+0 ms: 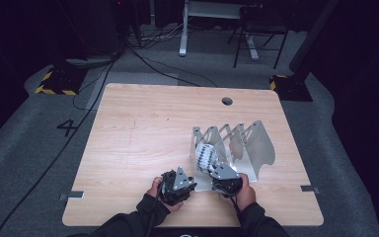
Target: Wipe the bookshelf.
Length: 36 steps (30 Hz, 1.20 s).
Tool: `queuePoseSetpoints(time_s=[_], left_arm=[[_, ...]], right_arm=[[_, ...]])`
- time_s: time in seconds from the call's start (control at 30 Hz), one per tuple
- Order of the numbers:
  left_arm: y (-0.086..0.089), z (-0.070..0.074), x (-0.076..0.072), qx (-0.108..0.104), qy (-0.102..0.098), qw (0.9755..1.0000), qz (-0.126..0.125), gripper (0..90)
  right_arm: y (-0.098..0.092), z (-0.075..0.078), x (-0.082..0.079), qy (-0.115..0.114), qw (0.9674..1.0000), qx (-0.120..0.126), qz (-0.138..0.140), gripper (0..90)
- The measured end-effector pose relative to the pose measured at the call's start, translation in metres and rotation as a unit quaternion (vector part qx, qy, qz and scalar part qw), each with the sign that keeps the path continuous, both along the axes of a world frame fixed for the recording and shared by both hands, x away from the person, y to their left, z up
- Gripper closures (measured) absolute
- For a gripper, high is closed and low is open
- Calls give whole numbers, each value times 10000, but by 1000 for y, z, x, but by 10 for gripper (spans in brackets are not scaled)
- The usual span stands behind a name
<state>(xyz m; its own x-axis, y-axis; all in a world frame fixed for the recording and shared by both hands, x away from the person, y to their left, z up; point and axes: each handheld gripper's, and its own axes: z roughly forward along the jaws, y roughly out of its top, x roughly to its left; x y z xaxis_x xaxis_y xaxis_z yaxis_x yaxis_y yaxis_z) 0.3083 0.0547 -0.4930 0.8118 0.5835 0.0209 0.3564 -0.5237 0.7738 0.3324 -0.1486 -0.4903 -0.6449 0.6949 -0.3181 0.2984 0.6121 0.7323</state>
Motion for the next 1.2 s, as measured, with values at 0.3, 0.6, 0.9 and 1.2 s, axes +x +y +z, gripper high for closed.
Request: queuePoseSetpoints(time_s=[0.3, 0.6, 0.9, 1.2], left_arm=[[6, 4, 0, 32, -121, 9998, -156, 620], [20, 2, 9, 450, 37, 9989, -159, 405], [52, 1, 14, 625, 305, 9975, -115, 318], [88, -9, 11, 443, 517, 9973, -262, 206]], right_arm=[[-2, -8, 5, 160, 9995, 32, 257, 784], [-1, 0, 2, 636, 9938, 76, 905, 784], [5, 2, -7, 785, 9911, -26, 1075, 783], [9, 6, -7, 382, 9947, 32, 959, 787]])
